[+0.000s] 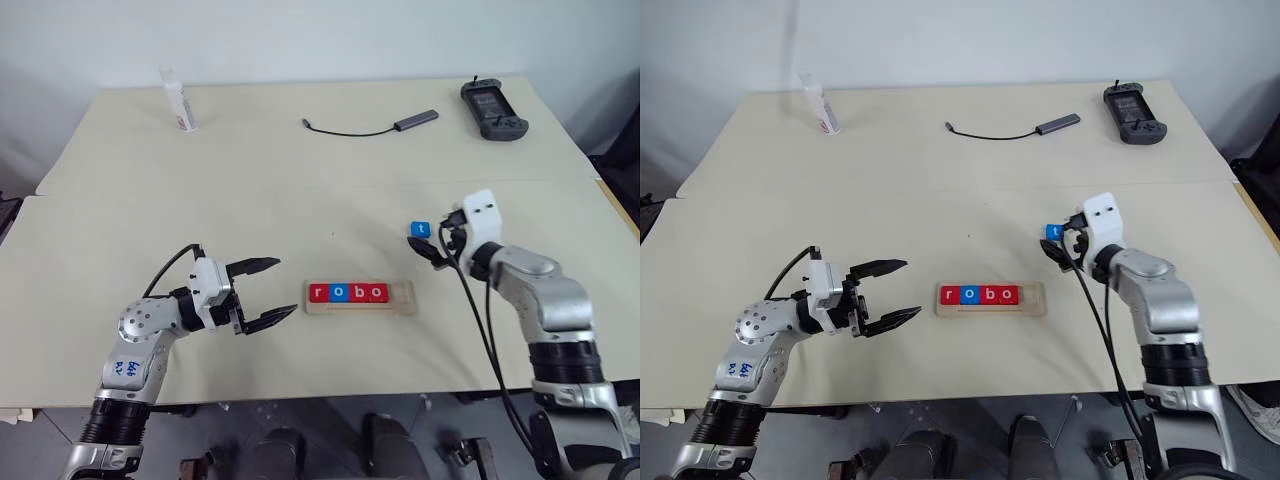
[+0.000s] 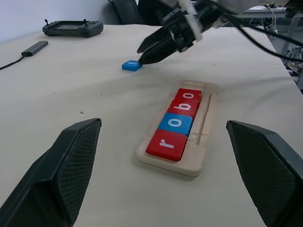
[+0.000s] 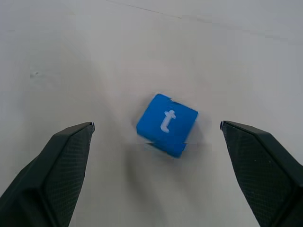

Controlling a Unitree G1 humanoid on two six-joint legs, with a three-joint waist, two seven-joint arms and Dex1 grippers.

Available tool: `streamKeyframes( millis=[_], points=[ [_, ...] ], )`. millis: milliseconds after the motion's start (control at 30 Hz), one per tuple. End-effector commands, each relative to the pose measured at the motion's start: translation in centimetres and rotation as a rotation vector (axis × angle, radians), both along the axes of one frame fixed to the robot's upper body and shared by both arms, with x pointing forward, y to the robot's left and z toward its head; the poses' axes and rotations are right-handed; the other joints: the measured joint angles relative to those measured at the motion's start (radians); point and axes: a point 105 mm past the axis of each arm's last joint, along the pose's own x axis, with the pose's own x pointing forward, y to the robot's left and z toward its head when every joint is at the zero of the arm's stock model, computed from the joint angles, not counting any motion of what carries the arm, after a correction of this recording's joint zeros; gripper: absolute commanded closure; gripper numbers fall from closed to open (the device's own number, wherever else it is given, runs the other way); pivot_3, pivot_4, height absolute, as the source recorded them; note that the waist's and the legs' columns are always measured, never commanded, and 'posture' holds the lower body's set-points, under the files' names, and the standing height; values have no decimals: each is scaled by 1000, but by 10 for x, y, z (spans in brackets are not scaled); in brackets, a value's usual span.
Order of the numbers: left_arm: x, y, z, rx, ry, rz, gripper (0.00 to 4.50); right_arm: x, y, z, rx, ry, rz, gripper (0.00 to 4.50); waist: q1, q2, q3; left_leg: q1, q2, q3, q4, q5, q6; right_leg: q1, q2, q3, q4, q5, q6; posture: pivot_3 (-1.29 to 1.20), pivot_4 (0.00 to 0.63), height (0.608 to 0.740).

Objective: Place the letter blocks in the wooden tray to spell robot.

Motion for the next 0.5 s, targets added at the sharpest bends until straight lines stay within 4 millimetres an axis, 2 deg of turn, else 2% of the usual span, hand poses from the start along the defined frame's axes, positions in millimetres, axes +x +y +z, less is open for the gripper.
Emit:
streamKeyframes(
  millis=[33, 133, 233, 400, 467, 500],
  points=[
    [-4, 1, 8, 4, -47, 6, 0, 6, -4, 3, -23, -21, -67, 37, -2, 0, 0, 0, 0, 0, 0, 0, 0, 0, 0, 0, 0, 0, 0, 0, 150, 740],
    [-4, 1, 8, 4, -49, 9, 0, 9, 1, 1, -10, -15, -91, 37, -4, 0, 0, 0, 0, 0, 0, 0, 0, 0, 0, 0, 0, 0, 0, 0, 150, 740],
    [-4, -1, 8, 3, -51, 4, 0, 10, 3, 0, 20, -20, -115, 592, -6, 0, 0, 1, 1, 0, 0, 0, 0, 0, 1, 0, 1, 0, 0, 0, 150, 740],
    [-4, -3, 8, 1, -50, -7, 0, 9, 8, 1, 28, -28, -111, 2269, -5, 1, 0, 1, 0, 1, 0, 0, 0, 0, 1, 0, 1, 0, 0, 0, 150, 740],
    [-3, -4, 8, 0, -48, -14, 0, 7, 8, 2, 26, -33, -109, 2876, -3, 0, 0, 1, 0, 0, 0, 0, 0, 0, 0, 0, 1, 0, 0, 0, 150, 740],
    [-3, -5, 8, -1, -47, -18, 0, 5, 5, 5, 19, -40, -114, 3031, -2, 1, 0, 1, 0, 0, 0, 0, 0, 0, 0, 0, 1, 0, 0, 0, 150, 740]
  ],
)
